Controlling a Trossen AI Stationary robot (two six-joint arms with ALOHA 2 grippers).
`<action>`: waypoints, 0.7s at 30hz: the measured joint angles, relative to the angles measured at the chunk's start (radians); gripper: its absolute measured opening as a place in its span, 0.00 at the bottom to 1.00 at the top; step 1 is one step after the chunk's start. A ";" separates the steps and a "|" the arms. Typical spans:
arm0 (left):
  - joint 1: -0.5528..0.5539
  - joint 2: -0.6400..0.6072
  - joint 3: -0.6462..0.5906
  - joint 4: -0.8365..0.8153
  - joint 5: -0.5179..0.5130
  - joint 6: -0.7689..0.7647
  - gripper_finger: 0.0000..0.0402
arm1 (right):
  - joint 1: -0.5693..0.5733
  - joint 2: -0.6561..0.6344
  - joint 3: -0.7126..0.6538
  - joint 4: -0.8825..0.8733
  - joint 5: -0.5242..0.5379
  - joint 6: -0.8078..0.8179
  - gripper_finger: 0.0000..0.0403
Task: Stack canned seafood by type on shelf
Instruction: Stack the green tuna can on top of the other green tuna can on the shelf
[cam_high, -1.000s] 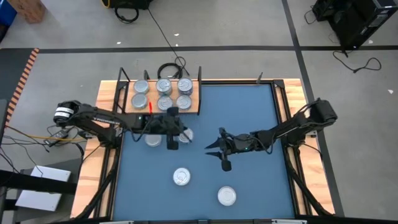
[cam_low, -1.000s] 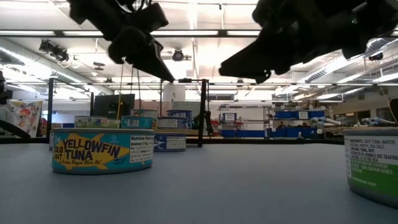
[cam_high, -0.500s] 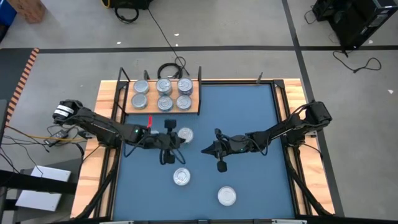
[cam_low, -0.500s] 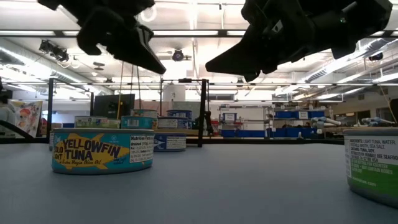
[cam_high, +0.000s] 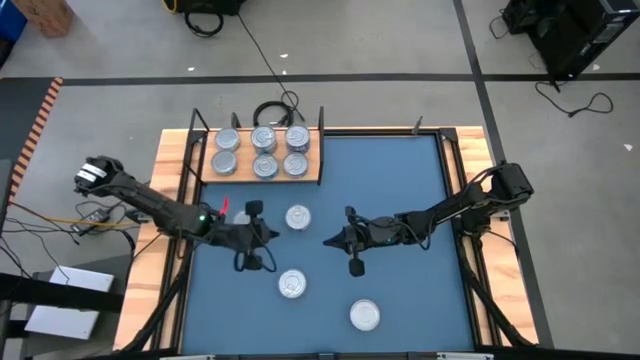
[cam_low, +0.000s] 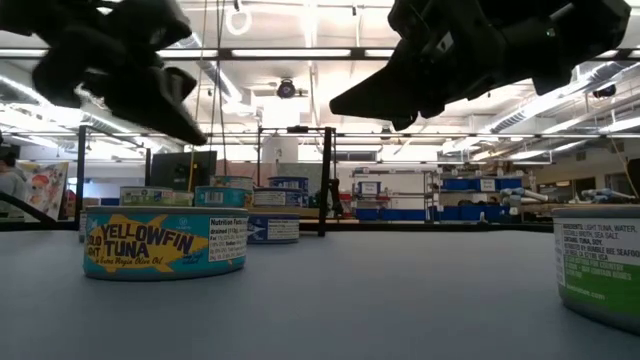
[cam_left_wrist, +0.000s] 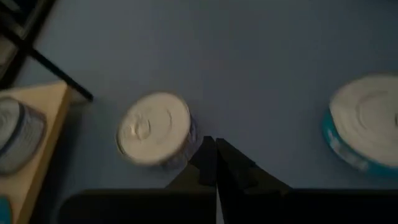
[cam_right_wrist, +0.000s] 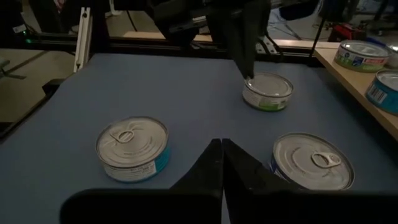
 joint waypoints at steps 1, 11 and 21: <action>-0.012 -0.001 0.001 -0.029 -0.011 -0.023 0.00 | -0.002 0.000 0.000 0.001 0.000 -0.005 0.03; -0.091 -0.003 0.042 -0.366 -0.058 -0.410 0.00 | -0.019 0.000 0.000 0.010 0.003 -0.005 0.03; -0.106 -0.003 0.056 -0.474 0.076 -0.572 0.07 | -0.019 0.000 0.000 -0.016 0.003 0.003 0.03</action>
